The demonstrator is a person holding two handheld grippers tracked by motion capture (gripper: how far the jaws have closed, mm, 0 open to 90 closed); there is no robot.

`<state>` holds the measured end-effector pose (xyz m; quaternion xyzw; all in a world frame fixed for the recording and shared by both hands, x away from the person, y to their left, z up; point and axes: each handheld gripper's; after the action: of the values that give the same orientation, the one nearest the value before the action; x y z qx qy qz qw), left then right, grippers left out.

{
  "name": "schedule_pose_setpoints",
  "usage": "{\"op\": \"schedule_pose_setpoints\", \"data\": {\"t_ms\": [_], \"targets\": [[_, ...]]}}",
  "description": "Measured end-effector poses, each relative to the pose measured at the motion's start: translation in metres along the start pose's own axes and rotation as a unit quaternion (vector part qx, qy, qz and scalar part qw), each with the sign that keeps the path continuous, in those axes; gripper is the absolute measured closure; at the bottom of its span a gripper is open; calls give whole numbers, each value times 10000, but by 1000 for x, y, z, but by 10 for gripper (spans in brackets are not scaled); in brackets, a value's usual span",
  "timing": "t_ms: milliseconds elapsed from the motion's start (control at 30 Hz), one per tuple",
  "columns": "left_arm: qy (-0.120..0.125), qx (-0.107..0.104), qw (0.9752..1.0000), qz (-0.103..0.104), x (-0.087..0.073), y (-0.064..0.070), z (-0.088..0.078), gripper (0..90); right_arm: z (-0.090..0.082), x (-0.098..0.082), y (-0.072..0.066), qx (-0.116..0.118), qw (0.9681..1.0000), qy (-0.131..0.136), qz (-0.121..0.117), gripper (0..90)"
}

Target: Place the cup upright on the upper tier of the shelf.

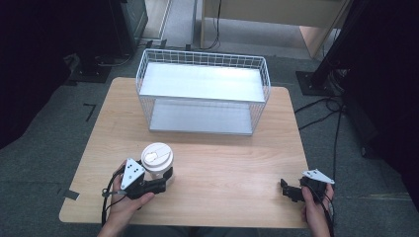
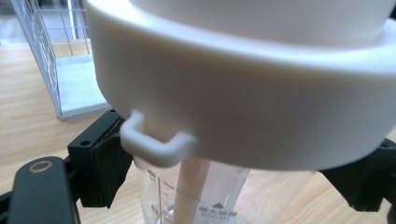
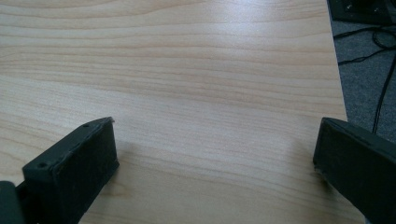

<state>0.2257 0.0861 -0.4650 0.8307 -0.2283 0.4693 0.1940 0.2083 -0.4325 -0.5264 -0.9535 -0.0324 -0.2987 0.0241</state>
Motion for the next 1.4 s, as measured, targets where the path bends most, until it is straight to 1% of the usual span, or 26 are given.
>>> {"op": "schedule_pose_setpoints", "data": {"t_ms": [133, 333, 433, 500, 667, 767, 967, 1000, 1033, 1200, 1233, 1267, 1300, 1333, 1367, 1400], "targets": [[148, -20, 9999, -22, 3, 1, 1, 129, 0, 0, 0, 1, 10000, 0, 0, 0], [218, -14, 9998, -33, 3, 0, 2, 109, 0, 0, 0, 3, 10000, 1, 3, 0], [156, -39, 9998, -107, 3, 0, 6, 107, 0, 0, 0, 2, 10000, 1, 1, 0], [125, -15, 9999, -74, 3, 0, 7, 110, 0, 0, 0, 3, 10000, 1, 2, 0], [167, 12, 9998, -98, 4, 1, 7, 129, 0, 0, 0, 3, 10000, 1, 2, 0], [228, 34, 9997, -48, 4, 2, 7, 134, 0, 0, 0, 2, 10000, 0, 2, 0], [364, 65, 9993, -85, 6, 0, 9, 141, 0, 0, 0, 2, 10000, 0, 1, 0], [471, 125, 9988, -98, 9, 0, 9, 142, 0, 0, 0, 1, 10000, 0, 0, 0], [526, 147, 9985, -77, 10, 0, 8, 143, 0, 0, 0, 2, 10000, 0, 0, 0], [774, 197, 9968, -23, 23, 0, 6, 147, 0, 0, 0, 2, 10000, 2, 1, 0], [774, 197, 9968, -23, 23, 0, 6, 147, 0, 0, 0, 2, 10000, 2, 1, 0], [878, 224, 9959, 24, 29, 0, 5, 148, 0, 0, 0, 2, 10000, 2, 0, 0], [930, 227, 9954, 28, 33, 1, 4, 148, 0, 0, 0, 1, 10000, 1, 0, 0], [930, 227, 9954, 28, 33, 1, 4, 148, 0, 0, 0, 1, 10000, 1, 0, 0], [1037, 178, 9944, 10, 40, 1, 3, 149, 0, 0, 0, 1, 10000, 2, 1, 0], [1071, 160, 9941, 12, 44, 2, 3, 149, 0, 0, 0, 2, 10000, 2, 1, 0]]}}
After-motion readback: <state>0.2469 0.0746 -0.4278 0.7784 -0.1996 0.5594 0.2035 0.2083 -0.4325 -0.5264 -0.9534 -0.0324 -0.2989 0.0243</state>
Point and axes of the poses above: each handheld gripper's, and its own axes: z roughly forward along the jaws, x roughly out of its top, y roughly to its right, and after that the axes turned 10 degrees about -y, right-handed
